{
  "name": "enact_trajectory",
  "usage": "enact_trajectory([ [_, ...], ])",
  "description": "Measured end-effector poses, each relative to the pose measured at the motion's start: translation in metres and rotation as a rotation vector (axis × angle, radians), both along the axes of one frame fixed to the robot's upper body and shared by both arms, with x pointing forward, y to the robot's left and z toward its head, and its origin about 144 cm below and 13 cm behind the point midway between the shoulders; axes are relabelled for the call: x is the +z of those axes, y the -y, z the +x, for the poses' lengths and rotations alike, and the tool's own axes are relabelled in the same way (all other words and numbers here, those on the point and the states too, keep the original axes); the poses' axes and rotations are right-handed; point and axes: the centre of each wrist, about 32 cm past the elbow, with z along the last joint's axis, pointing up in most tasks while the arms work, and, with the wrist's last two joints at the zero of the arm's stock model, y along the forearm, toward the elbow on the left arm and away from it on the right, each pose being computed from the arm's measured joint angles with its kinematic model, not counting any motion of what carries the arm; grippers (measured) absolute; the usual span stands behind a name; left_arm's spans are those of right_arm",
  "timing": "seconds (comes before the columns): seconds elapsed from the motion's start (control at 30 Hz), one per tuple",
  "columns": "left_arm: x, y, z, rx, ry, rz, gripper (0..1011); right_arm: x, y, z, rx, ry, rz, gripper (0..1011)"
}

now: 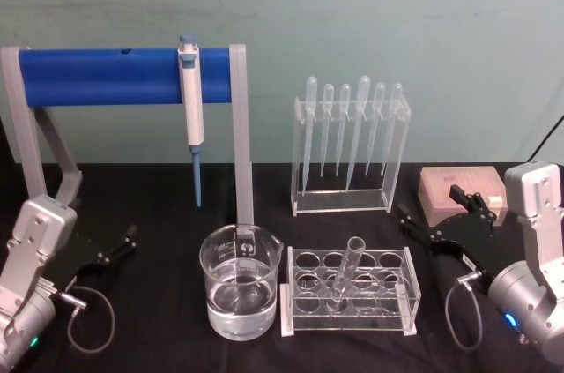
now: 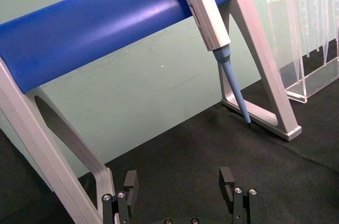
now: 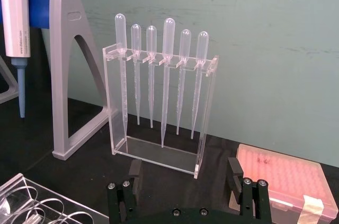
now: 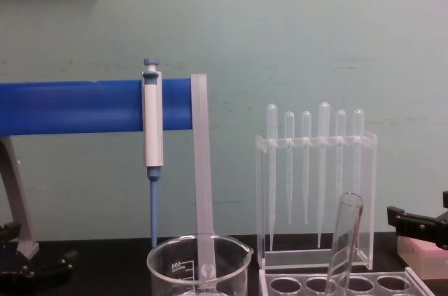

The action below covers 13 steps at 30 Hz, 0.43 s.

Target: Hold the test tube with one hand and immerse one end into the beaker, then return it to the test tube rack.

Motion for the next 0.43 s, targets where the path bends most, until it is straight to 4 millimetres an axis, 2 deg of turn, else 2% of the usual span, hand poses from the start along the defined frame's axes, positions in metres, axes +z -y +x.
enact_trajectory([
  [0.43,0.0,0.0,0.0,0.0,0.0,0.0,1000,0.0,0.0,0.0,0.0,0.0,0.0,1002],
])
